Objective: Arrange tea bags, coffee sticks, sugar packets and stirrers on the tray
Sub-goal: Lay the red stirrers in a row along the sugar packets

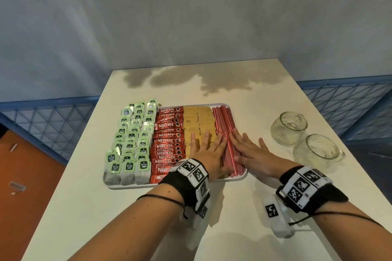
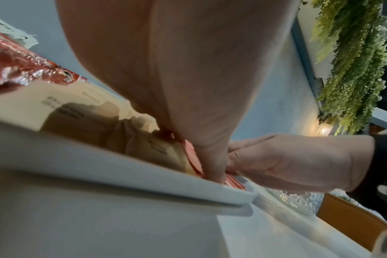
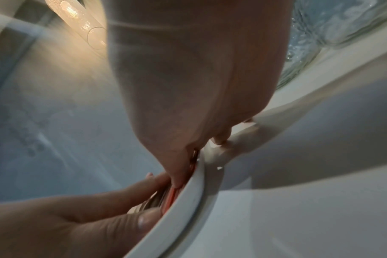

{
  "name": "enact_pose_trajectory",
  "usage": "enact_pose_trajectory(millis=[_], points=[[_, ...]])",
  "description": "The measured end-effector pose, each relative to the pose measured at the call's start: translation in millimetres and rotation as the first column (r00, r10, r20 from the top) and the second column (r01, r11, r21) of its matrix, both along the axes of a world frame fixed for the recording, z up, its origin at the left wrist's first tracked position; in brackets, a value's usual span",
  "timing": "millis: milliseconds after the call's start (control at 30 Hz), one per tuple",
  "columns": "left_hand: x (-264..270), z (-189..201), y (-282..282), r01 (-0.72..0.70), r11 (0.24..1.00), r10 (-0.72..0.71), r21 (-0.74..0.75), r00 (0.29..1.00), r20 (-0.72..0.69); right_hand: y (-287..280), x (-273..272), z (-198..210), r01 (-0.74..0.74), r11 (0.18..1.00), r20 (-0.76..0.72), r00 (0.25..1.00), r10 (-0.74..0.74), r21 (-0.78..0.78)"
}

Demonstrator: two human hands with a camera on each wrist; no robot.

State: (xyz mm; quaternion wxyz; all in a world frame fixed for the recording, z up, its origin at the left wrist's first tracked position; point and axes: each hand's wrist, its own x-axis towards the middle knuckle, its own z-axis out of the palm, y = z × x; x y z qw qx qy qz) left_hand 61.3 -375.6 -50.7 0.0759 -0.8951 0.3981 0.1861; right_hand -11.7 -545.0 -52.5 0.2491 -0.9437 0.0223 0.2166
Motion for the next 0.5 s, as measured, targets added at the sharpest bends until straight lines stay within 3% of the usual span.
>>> enact_pose_trajectory(millis=[200,500], points=[[-2.0,2.2,0.9,0.023,1.0,-0.023,-0.003,0.999,0.026,-2.5,0.1,2.0,0.04,0.995,-0.004,0.999,-0.04,0.09],[-1.0,6.1,0.3,0.039,0.998,-0.041,0.053,0.998,0.048,-11.7,-4.7,-1.7,-0.029,0.988,-0.021,0.999,0.033,0.153]])
